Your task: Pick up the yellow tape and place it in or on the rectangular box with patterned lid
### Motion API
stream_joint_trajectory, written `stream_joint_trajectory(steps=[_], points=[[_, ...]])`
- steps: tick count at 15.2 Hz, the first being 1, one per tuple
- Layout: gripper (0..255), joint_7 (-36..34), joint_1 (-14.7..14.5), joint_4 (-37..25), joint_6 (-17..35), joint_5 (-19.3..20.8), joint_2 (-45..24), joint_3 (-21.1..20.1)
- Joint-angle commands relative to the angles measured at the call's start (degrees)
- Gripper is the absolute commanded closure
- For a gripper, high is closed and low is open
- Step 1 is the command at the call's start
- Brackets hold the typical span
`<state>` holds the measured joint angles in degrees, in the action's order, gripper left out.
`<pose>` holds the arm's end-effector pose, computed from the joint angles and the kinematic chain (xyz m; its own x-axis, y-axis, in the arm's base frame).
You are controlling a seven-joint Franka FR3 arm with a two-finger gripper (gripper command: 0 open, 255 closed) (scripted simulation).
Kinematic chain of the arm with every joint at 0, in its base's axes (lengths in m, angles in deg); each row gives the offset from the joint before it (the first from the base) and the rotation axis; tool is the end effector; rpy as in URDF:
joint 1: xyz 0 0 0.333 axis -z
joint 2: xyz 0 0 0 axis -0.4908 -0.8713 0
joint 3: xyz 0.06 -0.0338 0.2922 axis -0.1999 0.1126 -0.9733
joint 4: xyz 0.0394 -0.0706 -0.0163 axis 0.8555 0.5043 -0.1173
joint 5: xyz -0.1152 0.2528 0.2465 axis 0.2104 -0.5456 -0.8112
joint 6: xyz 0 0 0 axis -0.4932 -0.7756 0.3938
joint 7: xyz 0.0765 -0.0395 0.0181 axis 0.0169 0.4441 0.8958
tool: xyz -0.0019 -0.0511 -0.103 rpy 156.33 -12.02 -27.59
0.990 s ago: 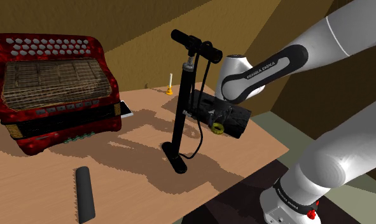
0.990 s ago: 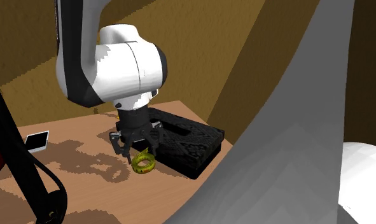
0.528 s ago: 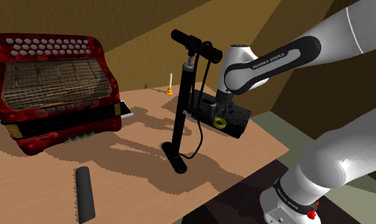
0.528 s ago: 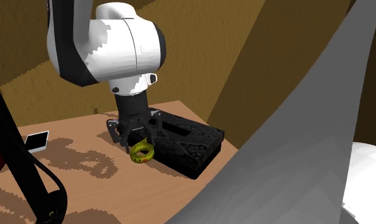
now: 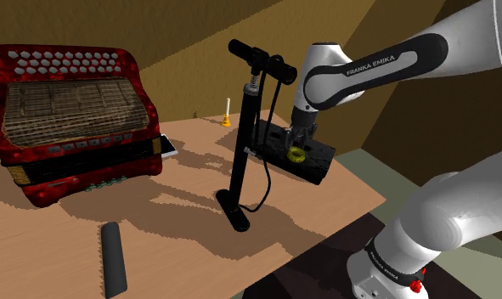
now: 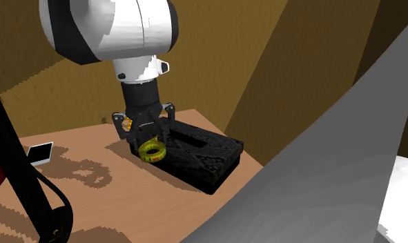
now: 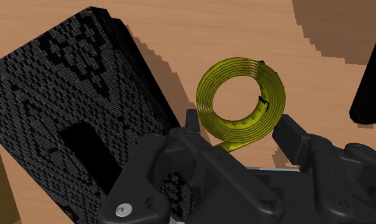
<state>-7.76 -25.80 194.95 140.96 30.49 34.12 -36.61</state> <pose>0.3926 0.0144 0.3703 0.9934 -0.1120 -0.0240 -0.1111 -0.9931 0.0362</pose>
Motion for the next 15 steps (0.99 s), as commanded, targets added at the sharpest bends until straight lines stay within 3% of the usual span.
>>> stream_joint_trajectory(steps=[1, 3, 15], points=[[255, 0.06, -0.08, -0.66, -1.84, -0.11, 1.15, 0.04], [255, 0.12, -0.10, -1.21, -2.91, -0.15, 1.67, 0.08], [255, 11.36, 5.94, -22.26, -3.93, 2.94, -18.03, 7.44]])
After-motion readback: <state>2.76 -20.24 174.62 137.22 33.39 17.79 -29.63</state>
